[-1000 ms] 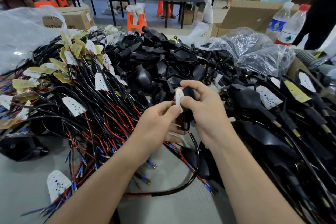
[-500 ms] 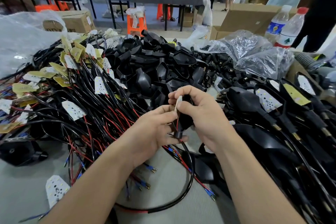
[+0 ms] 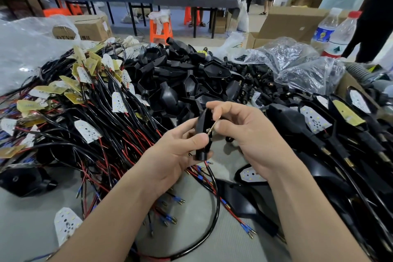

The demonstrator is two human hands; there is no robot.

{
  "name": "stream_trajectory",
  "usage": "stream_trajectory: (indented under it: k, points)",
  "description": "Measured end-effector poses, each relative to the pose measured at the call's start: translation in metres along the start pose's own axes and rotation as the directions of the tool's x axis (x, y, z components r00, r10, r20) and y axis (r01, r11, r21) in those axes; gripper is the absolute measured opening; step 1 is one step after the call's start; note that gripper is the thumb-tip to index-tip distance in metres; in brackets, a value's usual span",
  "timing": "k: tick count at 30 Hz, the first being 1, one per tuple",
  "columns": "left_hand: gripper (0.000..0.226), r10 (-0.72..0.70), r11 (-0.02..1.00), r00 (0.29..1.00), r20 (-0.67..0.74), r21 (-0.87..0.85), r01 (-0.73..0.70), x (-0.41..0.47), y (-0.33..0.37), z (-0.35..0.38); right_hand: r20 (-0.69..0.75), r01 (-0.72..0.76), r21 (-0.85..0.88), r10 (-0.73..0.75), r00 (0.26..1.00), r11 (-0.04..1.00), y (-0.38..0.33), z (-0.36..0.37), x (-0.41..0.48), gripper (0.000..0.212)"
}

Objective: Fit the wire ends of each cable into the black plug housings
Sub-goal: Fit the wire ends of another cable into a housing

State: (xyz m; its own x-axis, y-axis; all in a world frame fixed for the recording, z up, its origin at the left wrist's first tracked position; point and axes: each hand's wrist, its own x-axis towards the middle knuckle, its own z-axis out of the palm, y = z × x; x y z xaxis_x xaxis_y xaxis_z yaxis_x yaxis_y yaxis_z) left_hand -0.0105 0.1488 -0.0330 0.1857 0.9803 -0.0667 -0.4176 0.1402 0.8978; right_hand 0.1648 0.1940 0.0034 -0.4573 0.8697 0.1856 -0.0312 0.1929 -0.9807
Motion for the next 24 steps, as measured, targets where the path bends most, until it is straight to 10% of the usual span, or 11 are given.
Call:
stream_trajectory:
  k: [9,14,24]
  points:
    - [0.048,0.053,0.998,0.992,0.116,-0.024,-0.05,-0.002,-0.001,0.004,-0.357,0.073,-0.28,-0.175,0.917,0.957,0.007,0.022,0.003,0.052]
    - [0.044,0.089,0.996,0.996,0.013,-0.001,-0.089,0.001,-0.002,0.008,-0.307,-0.094,-0.417,-0.043,0.951,0.904,0.012,0.022,0.002,0.054]
    - [0.057,0.477,0.696,0.852,-0.215,0.685,-0.216,-0.004,-0.005,0.009,-0.252,-0.073,-0.367,-0.024,0.968,0.927,0.014,0.019,0.006,0.011]
